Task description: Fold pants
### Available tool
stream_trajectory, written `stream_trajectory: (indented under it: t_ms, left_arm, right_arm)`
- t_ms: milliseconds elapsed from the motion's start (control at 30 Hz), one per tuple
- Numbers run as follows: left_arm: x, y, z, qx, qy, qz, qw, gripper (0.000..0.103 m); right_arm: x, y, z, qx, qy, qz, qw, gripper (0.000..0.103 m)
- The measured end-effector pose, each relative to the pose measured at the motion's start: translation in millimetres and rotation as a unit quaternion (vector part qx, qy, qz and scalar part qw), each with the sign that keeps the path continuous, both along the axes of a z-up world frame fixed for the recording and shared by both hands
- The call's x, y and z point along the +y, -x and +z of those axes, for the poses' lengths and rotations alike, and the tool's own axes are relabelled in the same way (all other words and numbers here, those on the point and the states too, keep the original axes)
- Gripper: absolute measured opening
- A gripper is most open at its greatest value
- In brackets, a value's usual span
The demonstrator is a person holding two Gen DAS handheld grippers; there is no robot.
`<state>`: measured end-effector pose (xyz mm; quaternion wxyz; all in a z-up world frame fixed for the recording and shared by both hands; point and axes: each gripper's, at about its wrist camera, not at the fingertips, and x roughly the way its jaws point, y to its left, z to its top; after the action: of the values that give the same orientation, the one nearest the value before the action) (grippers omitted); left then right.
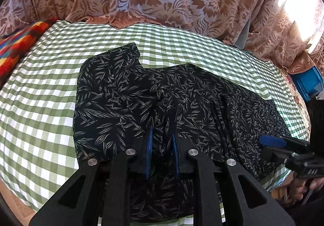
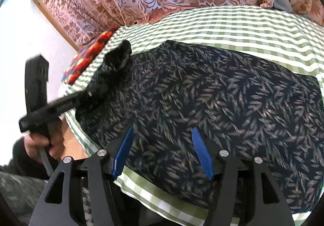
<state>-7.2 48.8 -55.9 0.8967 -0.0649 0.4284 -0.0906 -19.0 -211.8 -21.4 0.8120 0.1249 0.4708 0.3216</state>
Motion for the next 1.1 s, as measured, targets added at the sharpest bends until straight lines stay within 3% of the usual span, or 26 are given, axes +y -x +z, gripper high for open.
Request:
stream_trajectory:
  t_ms: [133,600,867,1100]
  left_arm:
    - [-1,1,0,0.003,-0.016,-0.001,0.9999,0.016]
    - [5,3,4,0.004,0.004,0.001,1.0000,0.016]
    - [34,10,24,-0.015,0.097,0.004,0.9951,0.016]
    - [20,14,28,-0.021,0.059,-0.020,0.9978,0.016]
  right_arm:
    - [10,-12,6,0.010,-0.033,0.009,0.999,0.062]
    - [65,-58,5,0.073,-0.115,0.063,0.989,0.073]
    - [86,-84,-4,0.128,-0.175,0.079,0.973,0.083]
    - [111,-103,-1,0.164,-0.219,0.091,0.957,0.090]
